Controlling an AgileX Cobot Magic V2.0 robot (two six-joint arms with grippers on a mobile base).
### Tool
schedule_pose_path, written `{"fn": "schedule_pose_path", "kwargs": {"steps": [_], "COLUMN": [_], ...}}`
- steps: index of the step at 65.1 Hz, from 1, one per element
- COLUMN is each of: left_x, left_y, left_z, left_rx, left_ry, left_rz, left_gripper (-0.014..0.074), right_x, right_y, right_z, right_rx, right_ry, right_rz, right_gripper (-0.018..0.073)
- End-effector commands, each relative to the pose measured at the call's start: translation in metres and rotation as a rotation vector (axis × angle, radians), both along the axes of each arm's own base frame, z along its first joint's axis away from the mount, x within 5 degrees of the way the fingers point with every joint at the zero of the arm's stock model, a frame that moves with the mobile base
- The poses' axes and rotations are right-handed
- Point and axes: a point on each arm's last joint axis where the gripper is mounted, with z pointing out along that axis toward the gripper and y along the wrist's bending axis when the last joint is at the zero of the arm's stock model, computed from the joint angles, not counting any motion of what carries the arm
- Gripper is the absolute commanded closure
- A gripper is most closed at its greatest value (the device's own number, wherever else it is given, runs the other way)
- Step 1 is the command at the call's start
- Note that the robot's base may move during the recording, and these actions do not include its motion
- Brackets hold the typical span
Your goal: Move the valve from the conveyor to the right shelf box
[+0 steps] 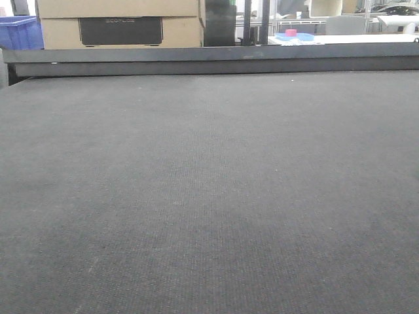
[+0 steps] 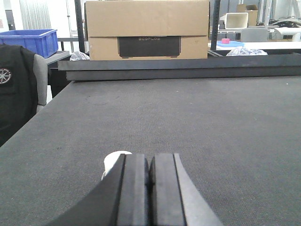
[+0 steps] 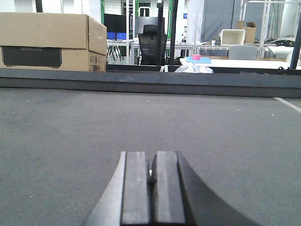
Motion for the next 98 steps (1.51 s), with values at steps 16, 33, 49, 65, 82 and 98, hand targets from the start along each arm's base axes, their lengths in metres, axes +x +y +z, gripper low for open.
{"fn": "schedule_pose_path", "kwargs": {"steps": [16, 33, 49, 65, 82, 98], "left_x": [0.0, 0.0, 0.0, -0.001, -0.003, -0.024], "left_y": [0.0, 0.0, 0.0, 0.0, 0.0, 0.0], "left_z": [0.002, 0.002, 0.002, 0.004, 0.02, 0.089], "left_rx": [-0.006, -0.006, -0.006, -0.006, -0.012, -0.054], "left_ry": [-0.019, -0.019, -0.023, -0.034, -0.142, -0.036], "left_rz": [0.002, 0.002, 0.001, 0.001, -0.002, -0.008], "left_gripper": [0.0708, 0.0708, 0.0708, 0.0708, 0.0708, 0.0708], "right_x": [0.0, 0.0, 0.0, 0.0, 0.0, -0.015], "right_y": [0.0, 0.0, 0.0, 0.0, 0.0, 0.001], "right_z": [0.001, 0.001, 0.001, 0.001, 0.001, 0.054], "right_rx": [-0.012, -0.012, -0.012, -0.012, -0.003, -0.005], "right_ry": [-0.022, -0.022, -0.022, -0.022, -0.023, -0.057], "right_rz": [-0.002, -0.002, -0.002, -0.002, -0.001, 0.001], "right_gripper": [0.0727, 0.0727, 0.0727, 0.0727, 0.0727, 0.0727]}}
